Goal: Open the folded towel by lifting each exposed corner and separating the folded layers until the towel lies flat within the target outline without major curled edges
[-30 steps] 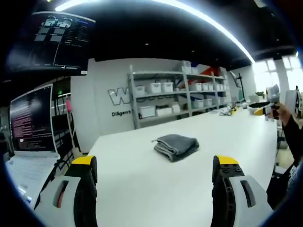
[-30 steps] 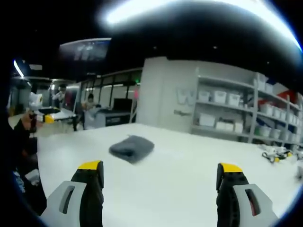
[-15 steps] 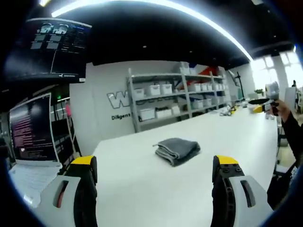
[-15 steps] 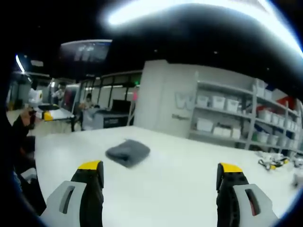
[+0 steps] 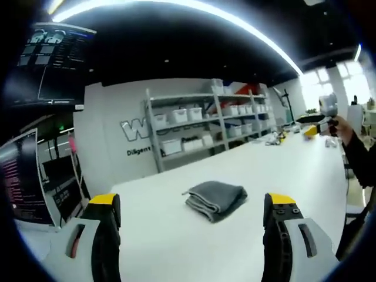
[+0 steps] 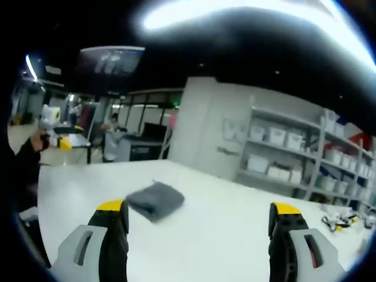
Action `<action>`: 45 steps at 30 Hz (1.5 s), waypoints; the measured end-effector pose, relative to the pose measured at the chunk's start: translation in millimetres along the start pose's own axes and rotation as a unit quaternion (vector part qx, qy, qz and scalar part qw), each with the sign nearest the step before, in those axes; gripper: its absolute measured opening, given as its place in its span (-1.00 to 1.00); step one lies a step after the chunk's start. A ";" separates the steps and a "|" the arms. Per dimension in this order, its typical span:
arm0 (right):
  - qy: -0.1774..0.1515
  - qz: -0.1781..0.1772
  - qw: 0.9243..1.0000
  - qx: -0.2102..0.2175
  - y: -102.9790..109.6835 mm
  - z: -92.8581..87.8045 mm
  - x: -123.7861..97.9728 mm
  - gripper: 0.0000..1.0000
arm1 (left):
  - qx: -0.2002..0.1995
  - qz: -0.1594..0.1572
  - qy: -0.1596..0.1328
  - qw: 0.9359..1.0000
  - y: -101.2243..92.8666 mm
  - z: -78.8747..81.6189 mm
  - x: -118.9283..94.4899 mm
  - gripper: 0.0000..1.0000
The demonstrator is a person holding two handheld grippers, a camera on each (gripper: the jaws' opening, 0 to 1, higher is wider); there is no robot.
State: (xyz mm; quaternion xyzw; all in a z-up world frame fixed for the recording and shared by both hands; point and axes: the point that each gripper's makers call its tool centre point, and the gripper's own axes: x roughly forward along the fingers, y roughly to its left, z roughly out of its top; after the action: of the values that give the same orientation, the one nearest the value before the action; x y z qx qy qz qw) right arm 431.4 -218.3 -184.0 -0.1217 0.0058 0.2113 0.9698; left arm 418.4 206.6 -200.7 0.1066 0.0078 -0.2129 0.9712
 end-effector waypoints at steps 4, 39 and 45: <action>-0.005 0.023 1.000 -0.006 3.6 18.3 18.9 1.00 | 0.009 -0.015 -0.002 1.000 6.1 17.2 14.1 0.99; 0.031 0.005 0.998 0.052 -15.3 -68.0 128.1 1.00 | -0.035 -0.038 0.006 0.999 22.4 -43.9 144.3 0.99; 0.040 0.018 0.998 0.042 4.8 -87.8 144.4 1.00 | -0.035 -0.037 0.016 0.999 16.0 -73.0 158.9 0.99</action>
State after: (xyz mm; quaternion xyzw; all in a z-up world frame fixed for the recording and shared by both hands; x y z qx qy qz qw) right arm 564.4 -176.0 -279.4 -0.0894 0.0557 0.2236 0.9690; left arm 571.7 170.7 -278.5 0.0754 0.0346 -0.2466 0.9656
